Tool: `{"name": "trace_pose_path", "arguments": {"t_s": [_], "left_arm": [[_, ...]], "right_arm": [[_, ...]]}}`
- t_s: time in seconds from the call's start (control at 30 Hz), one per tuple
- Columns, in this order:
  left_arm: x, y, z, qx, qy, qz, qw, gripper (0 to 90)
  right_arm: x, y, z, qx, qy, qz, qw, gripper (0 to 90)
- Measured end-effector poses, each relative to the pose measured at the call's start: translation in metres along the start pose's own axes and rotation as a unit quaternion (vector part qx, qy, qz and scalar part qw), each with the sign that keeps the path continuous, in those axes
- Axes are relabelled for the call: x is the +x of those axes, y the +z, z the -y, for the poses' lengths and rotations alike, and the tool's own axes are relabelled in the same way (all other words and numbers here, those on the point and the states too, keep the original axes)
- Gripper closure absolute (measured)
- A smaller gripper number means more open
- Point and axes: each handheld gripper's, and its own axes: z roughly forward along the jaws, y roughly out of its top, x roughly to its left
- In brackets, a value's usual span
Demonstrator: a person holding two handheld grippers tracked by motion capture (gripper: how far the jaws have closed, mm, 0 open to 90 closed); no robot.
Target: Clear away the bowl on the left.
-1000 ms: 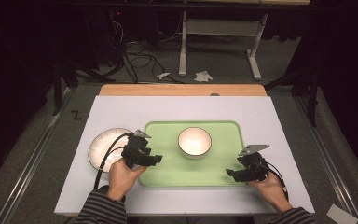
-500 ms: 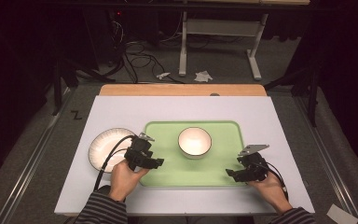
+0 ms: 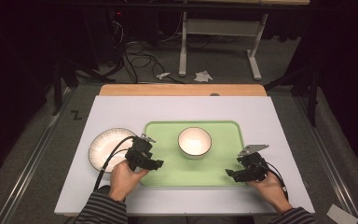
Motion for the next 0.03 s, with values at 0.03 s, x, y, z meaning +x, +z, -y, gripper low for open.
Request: {"name": "trace_pose_path", "arguments": {"t_s": [0.03], "left_arm": [[0.0001, 0.0002, 0.0001, 0.001, 0.000, 0.000, 1.0000, 41.8]], "right_arm": [[0.0001, 0.0001, -0.0001, 0.000, 0.000, 0.000, 1.0000, 32.5]]}}
